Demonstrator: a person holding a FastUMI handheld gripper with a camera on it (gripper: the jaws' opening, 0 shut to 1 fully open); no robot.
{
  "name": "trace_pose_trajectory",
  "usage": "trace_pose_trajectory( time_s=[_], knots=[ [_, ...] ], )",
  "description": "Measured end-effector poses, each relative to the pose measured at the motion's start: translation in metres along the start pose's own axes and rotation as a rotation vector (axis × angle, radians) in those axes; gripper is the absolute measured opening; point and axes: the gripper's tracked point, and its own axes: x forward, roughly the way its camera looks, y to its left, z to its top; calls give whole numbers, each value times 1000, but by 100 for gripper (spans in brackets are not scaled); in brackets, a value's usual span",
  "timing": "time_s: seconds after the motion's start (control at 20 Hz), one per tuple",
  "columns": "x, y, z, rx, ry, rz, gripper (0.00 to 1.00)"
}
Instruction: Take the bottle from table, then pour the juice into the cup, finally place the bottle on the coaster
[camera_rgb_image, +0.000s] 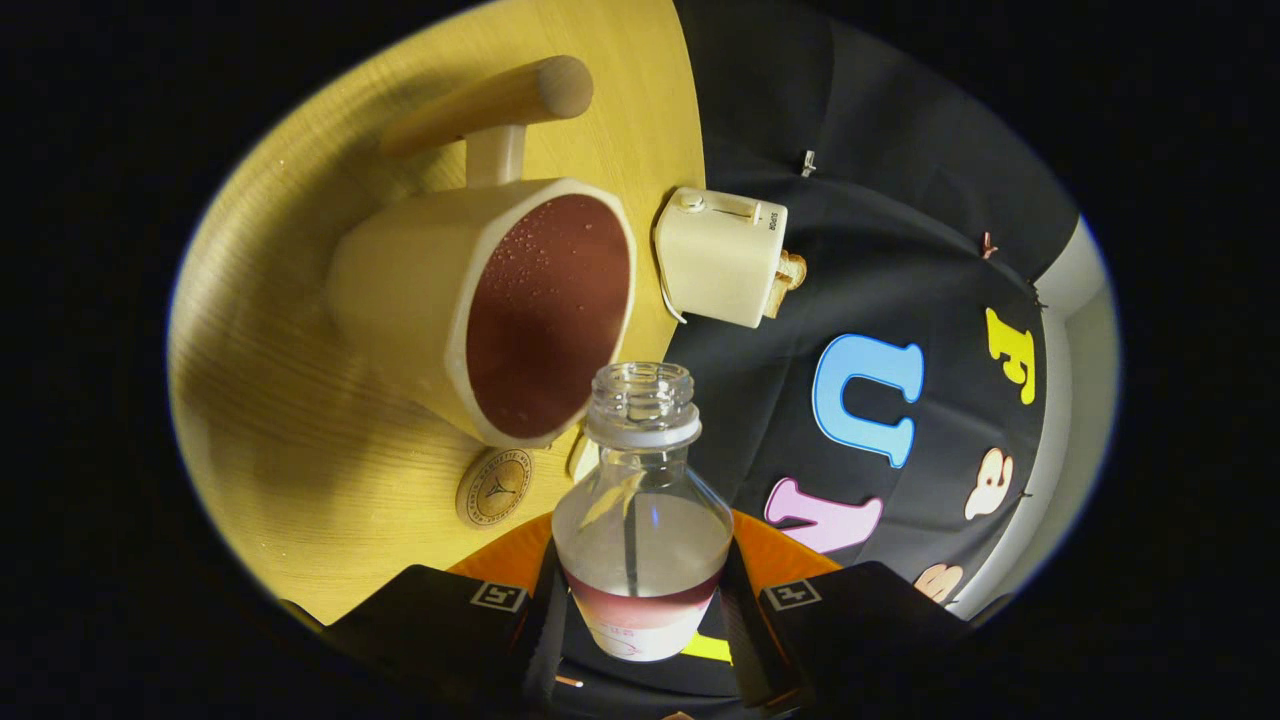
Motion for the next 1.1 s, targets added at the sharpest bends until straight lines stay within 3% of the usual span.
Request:
trace_pose_trajectory(
  time_s=[1.1],
  knots=[
    [9, -33, 15, -197, -84, -74, 70]
  ],
)
